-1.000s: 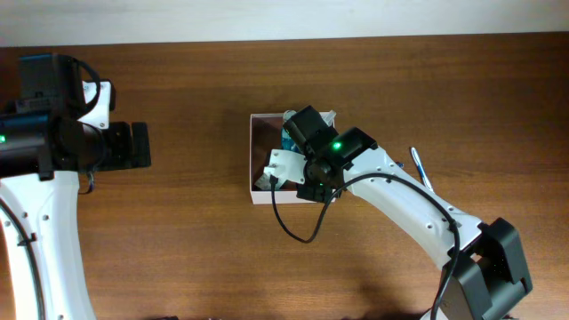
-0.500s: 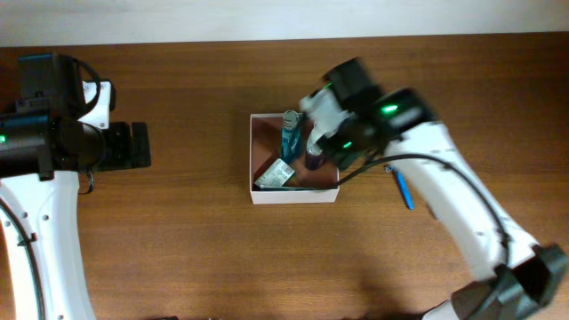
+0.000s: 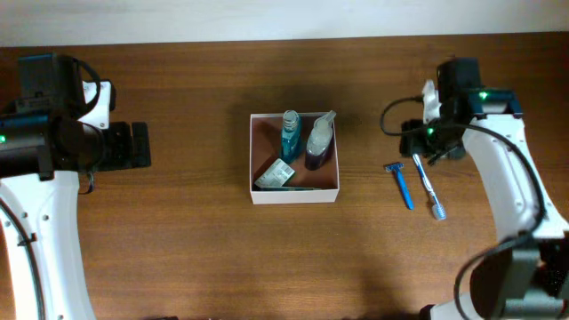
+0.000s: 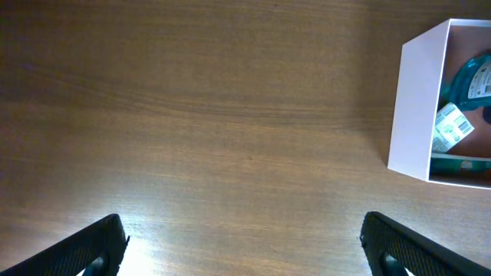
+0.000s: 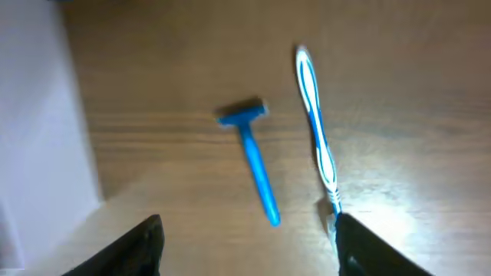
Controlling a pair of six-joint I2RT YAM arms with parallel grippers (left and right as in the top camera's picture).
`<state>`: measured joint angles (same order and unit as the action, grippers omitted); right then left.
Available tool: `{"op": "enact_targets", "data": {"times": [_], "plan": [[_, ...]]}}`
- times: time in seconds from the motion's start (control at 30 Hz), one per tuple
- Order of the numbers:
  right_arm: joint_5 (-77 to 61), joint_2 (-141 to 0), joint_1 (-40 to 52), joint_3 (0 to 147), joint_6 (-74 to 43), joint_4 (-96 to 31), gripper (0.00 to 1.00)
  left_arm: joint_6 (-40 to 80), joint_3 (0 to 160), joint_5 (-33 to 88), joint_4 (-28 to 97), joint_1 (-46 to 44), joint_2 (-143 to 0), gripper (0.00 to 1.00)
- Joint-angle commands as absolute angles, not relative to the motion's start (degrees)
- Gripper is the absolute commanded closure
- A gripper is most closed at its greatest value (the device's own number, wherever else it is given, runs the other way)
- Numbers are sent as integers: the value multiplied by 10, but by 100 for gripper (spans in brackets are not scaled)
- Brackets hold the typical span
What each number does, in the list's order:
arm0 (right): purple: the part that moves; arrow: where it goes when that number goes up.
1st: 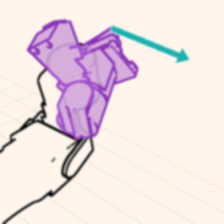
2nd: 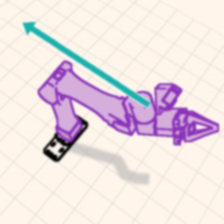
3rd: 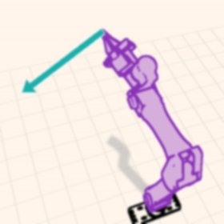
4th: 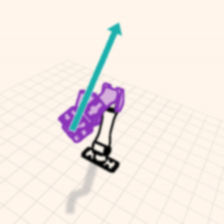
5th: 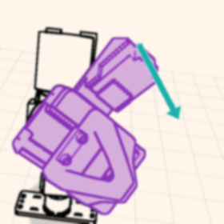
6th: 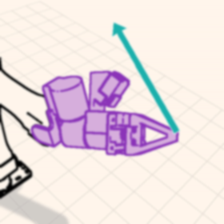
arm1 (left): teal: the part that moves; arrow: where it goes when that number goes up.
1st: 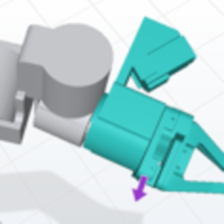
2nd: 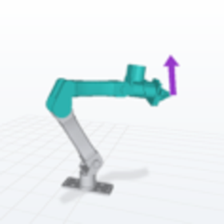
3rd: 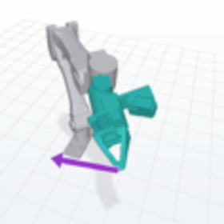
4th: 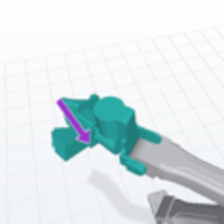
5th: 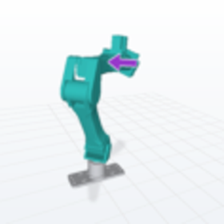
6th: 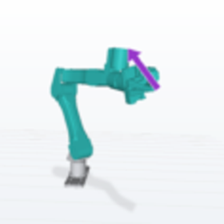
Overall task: Pack container
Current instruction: 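Grasp the blue razor with the right gripper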
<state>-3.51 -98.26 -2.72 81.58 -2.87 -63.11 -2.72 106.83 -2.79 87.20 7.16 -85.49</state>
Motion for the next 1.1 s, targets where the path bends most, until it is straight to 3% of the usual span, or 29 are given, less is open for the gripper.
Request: {"op": "enact_targets", "data": {"times": [0.0, 0.2, 0.4, 0.63, 0.77, 0.93, 1.07], "plan": [[-42, -1004, -35, 756, -37, -603, 34, -22, 1076, -23, 871, 73, -852, 0], [-43, -1033, -34, 685, -35, -507, 33, -22, 1076, -23, 871, 73, -852, 0], [-45, -1063, -34, 684, -35, -486, 48, -22, 1076, -23, 871, 73, -852, 0], [-58, -1101, -34, 684, -35, -475, 48, -22, 1076, -23, 871, 73, -852, 0], [-58, -1112, -34, 684, -35, -475, 53, -22, 1076, -23, 871, 73, -852, 0], [-60, -1121, -34, 684, -35, -478, 83, -22, 1076, -23, 871, 73, -852, 0], [-60, -1118, -34, 689, -37, -496, 96, -22, 1076, -23, 871, 73, -852, 0]]}}
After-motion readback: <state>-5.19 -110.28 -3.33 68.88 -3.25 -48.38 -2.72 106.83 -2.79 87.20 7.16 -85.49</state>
